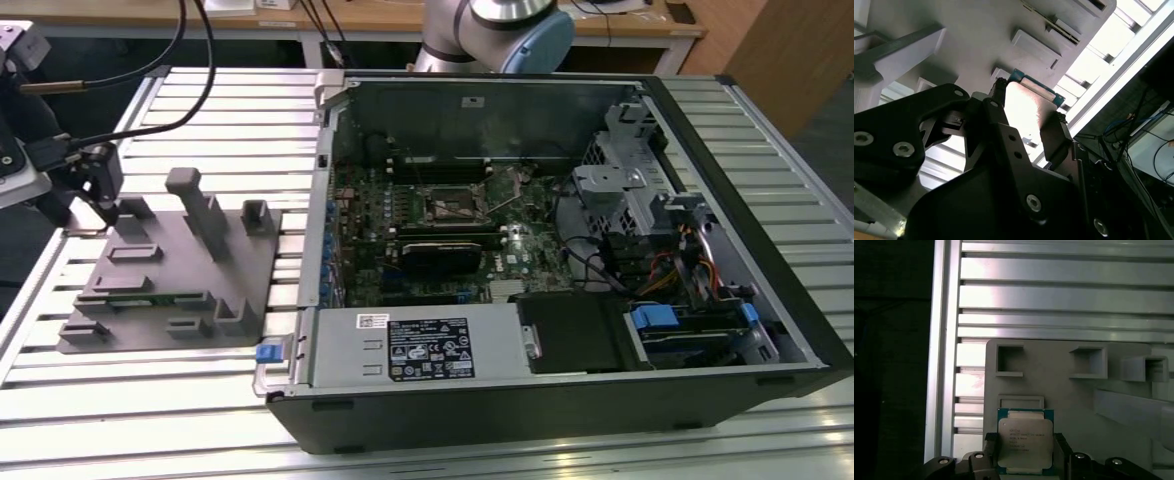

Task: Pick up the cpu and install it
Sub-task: 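Pick up the cpu and move it towards the insertion slot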

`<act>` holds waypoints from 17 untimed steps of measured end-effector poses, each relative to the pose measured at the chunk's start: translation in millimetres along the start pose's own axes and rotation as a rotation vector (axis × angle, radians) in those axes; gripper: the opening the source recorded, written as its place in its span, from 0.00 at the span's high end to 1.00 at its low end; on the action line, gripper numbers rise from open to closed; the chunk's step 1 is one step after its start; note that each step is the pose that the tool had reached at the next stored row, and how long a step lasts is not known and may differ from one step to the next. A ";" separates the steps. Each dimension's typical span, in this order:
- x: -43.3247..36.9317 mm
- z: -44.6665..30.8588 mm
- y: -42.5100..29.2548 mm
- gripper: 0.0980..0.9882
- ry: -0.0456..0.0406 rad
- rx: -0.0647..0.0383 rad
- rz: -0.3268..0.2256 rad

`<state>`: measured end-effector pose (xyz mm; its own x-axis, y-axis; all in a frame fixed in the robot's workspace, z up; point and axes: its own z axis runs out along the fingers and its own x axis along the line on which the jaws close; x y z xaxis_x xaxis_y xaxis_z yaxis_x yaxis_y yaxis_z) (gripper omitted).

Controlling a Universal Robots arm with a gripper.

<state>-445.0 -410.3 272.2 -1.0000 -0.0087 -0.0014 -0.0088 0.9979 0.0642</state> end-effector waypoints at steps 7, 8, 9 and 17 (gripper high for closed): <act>0.0 -3.5 0.6 0.52 0.0000 0.000 0.000; 0.0 -3.9 0.6 0.52 0.0000 0.000 0.000; 0.0 -4.3 0.7 0.52 0.0001 0.001 0.000; 0.0 -10.2 1.5 0.52 0.0000 0.001 0.000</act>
<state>-445.0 -409.5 282.5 -1.0000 -0.0088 -0.0013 -0.0088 0.9980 0.0631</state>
